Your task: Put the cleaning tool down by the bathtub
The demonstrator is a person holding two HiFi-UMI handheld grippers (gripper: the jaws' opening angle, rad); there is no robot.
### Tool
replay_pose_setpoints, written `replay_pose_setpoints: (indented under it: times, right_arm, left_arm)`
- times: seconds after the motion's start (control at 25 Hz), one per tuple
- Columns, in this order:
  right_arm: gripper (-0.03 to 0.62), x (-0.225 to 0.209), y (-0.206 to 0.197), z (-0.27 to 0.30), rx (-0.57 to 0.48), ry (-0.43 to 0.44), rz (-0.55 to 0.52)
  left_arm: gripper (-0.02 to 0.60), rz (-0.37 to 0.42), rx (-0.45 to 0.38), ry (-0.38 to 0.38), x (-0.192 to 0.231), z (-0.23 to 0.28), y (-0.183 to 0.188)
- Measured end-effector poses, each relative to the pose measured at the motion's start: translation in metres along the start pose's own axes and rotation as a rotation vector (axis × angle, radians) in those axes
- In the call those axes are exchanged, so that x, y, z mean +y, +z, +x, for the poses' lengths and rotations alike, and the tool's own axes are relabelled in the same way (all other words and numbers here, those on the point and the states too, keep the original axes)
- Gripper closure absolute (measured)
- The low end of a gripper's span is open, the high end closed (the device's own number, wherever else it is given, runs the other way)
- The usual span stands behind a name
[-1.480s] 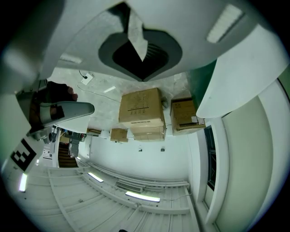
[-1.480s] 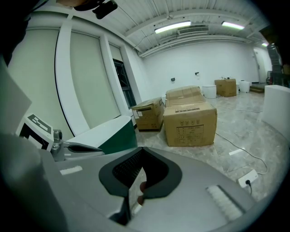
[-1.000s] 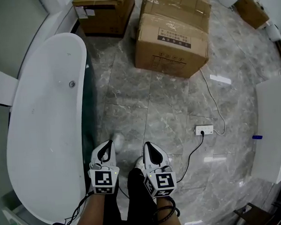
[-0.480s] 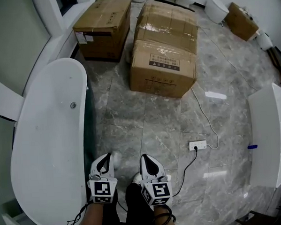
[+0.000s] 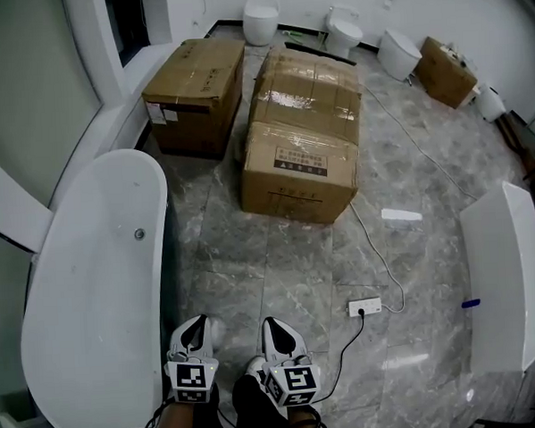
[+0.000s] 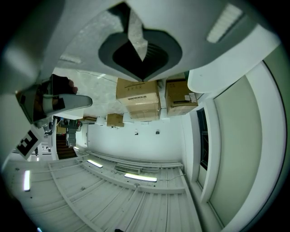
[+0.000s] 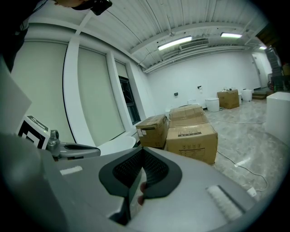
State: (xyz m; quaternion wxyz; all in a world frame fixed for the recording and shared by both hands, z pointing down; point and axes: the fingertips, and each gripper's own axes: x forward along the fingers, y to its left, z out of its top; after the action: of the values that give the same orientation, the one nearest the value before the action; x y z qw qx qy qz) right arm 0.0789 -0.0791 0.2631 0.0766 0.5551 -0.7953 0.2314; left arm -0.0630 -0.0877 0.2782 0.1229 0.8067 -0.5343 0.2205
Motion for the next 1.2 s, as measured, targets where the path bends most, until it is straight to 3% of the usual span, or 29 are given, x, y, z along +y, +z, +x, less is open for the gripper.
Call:
replay_pose_setpoints:
  times: [0.28, 0.56, 0.92, 1.2]
  right_arm:
    - [0.571, 0.006, 0.015, -0.008, -0.019, 0.02, -0.016]
    - [0.571, 0.015, 0.037, -0.016, -0.058, 0.04, -0.048]
    - [0.572, 0.026, 0.067, -0.023, -0.098, 0.047, -0.08]
    - [0.574, 0.039, 0.087, -0.027, -0.123, 0.073, -0.113]
  left_arm:
    - [0.581, 0.0, -0.023, 0.009, 0.006, -0.014, 0.021]
    - [0.581, 0.012, -0.082, -0.03, -0.008, -0.023, 0.048]
    - [0.581, 0.074, -0.149, -0.033, -0.009, -0.036, 0.076]
    - [0.581, 0.018, -0.177, -0.014, 0.008, -0.054, 0.094]
